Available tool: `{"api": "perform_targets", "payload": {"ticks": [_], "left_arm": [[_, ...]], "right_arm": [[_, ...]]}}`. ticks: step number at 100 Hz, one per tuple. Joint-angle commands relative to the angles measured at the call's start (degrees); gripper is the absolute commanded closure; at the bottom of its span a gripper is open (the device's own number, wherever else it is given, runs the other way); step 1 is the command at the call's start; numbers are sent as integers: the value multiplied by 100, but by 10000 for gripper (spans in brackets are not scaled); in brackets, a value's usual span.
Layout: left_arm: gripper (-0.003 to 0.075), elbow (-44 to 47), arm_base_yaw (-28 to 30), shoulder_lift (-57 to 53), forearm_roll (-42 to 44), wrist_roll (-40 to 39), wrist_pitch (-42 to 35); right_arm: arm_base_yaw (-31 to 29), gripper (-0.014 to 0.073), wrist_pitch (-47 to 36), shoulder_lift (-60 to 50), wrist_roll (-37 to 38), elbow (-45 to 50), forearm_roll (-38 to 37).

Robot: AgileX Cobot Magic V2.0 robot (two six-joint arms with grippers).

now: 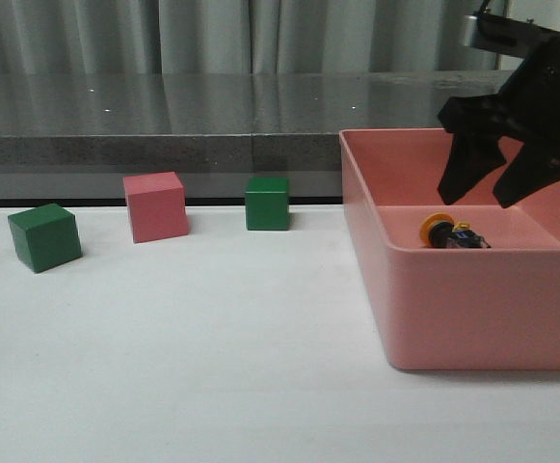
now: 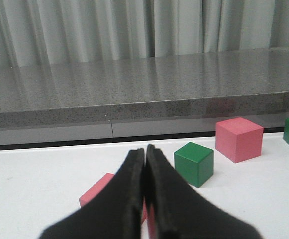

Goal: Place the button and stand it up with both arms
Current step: 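Lower the right gripper into the pink bin and grasp the yellow button, then lift the button out of the bin and carry it toward the cubes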

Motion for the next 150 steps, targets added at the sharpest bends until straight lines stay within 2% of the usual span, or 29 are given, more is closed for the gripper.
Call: {"api": "perform_targets", "payload": {"ticks": [1,36,47,56,73,80,98,112,134,150], "left_arm": [[739,166,13,-178,1,-45,-470],[739,166,13,-178,1,-45,-470],[739,166,13,-178,1,-45,-470],[739,166,13,-178,1,-45,-470],[739,166,13,-178,1,-45,-470],[739,166,13,-178,1,-45,-470],[739,166,13,-178,1,-45,-470],[739,166,13,-178,1,-45,-470],[739,166,13,-178,1,-45,-470],[739,166,13,-178,1,-45,-470]], "right_arm": [[50,104,-405,-95,-86,-187,119],[70,104,-807,452,-140,-187,97],[70,133,-817,533,-140,-187,97],[70,229,-800,567,-140,-187,97],[70,543,-711,555,-140,-187,97],[70,617,-614,522,-140,-187,97],[70,627,-290,67,-161,-279,97],[137,627,348,-446,-268,-730,85],[686,627,1831,-576,-1303,-2062,105],[1244,627,2338,-237,-2039,-2899,105]]}}
